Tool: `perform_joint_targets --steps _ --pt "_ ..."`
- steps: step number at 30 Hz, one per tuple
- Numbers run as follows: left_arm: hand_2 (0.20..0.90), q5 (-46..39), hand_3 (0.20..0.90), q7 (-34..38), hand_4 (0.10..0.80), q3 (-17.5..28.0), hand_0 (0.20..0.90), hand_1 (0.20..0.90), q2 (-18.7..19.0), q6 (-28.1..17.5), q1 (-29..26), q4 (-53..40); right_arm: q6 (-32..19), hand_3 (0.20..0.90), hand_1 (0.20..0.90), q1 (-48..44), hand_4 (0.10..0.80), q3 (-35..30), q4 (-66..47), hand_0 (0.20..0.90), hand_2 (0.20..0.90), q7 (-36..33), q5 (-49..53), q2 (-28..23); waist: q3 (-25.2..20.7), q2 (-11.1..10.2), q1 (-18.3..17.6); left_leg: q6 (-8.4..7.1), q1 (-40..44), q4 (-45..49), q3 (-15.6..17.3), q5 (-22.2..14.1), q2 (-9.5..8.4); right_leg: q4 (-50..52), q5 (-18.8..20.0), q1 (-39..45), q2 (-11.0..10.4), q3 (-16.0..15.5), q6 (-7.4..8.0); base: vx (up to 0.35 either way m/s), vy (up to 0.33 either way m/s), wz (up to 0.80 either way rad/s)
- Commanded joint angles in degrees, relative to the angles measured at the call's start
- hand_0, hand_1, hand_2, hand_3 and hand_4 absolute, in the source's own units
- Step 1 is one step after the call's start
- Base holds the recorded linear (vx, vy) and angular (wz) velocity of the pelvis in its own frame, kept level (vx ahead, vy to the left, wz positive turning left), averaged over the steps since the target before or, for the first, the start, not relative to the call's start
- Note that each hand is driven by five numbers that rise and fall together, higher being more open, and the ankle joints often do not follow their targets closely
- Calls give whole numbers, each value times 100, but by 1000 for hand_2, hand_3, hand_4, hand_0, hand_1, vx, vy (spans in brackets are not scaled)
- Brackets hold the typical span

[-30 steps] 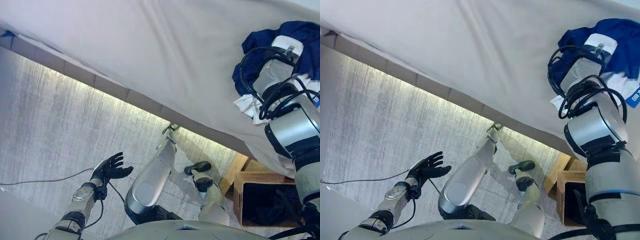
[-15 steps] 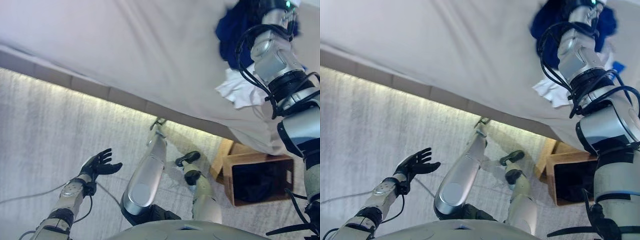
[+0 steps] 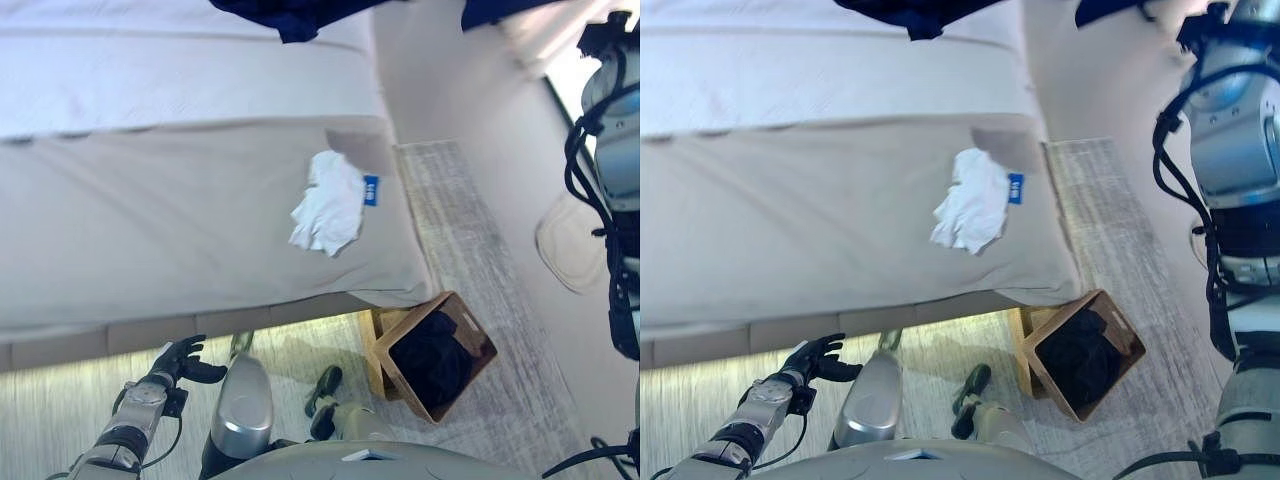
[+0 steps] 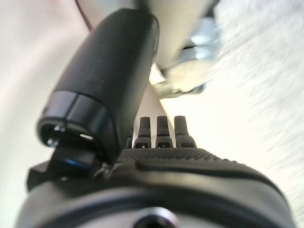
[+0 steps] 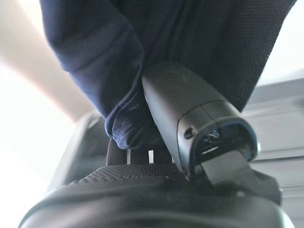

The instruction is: Pick up the clothes from the bed and place them into the basket

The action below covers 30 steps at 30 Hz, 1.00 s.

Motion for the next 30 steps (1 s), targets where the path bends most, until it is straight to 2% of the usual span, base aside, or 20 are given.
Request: perform_joint_targets --steps 1,5,8,11,17,23,26,27,30 --pt "900 228 900 -98 800 -536 900 900 -270 157 3 475 -497 200 300 571 100 -684 71 300 300 -189 452 -586 -937 697 -378 205 1090 -1304 405 -167 -66 255 -512 398 288 64 220 6 -74 -65" --pt "900 298 900 -176 800 -642 900 900 -449 111 -57 597 -1048 200 300 1438 100 -1166 -45 300 300 242 1063 -212 -959 846 -642 182 1269 -1326 653 -231 -31 249 -555 427 307 184 162 0 -75 -60" --pt "900 291 900 -257 800 -732 900 900 -614 48 -9 617 -1375 200 300 2123 100 -1331 -19 300 300 776 1062 221 -937 915 -856 166 1439 -1319 855 -300 -7 199 -573 494 336 306 101 -11 -127 -49" --pt "900 408 900 -336 800 -781 900 900 -698 -16 74 616 -1387 200 300 2435 100 -1270 84 300 300 1150 863 398 -927 923 -967 148 1554 -1305 986 -325 28 121 -556 560 354 350 70 18 -156 -37" --pt "900 711 900 -397 800 -890 900 900 -644 -66 262 662 -902 200 300 2764 100 -880 640 300 300 1651 523 675 -840 989 -1099 73 1673 -1189 1135 -309 171 144 -592 603 434 413 -13 70 -190 -13" --pt "900 504 900 -395 800 -1110 900 900 -496 -60 -1 602 -615 200 300 2576 100 -535 1503 300 300 1637 480 613 -498 1181 -1156 -12 1217 -830 982 -239 292 542 -720 147 438 425 -133 -105 -166 -1" --pt "900 10 900 -251 800 -1404 900 900 -477 -250 -577 467 -621 200 300 1821 100 -212 2430 300 300 1308 554 441 200 1457 -1215 -97 519 -632 788 -91 295 883 -777 -554 371 460 -226 -355 -144 -9" --pt "900 -21 900 -240 800 -1413 900 900 -488 -267 -613 459 -634 200 300 1753 100 -180 2493 300 300 1285 555 425 238 1482 -1225 -100 464 -617 773 -83 291 908 -782 -611 366 464 -231 -330 -80 -18" --pt "900 -334 900 -132 800 -1568 900 900 -548 -414 -917 214 -408 200 300 1137 100 107 3062 300 300 949 596 232 720 1788 -1259 -129 -55 -508 660 62 230 1171 -800 -1192 327 524 -300 -281 -35 -8"
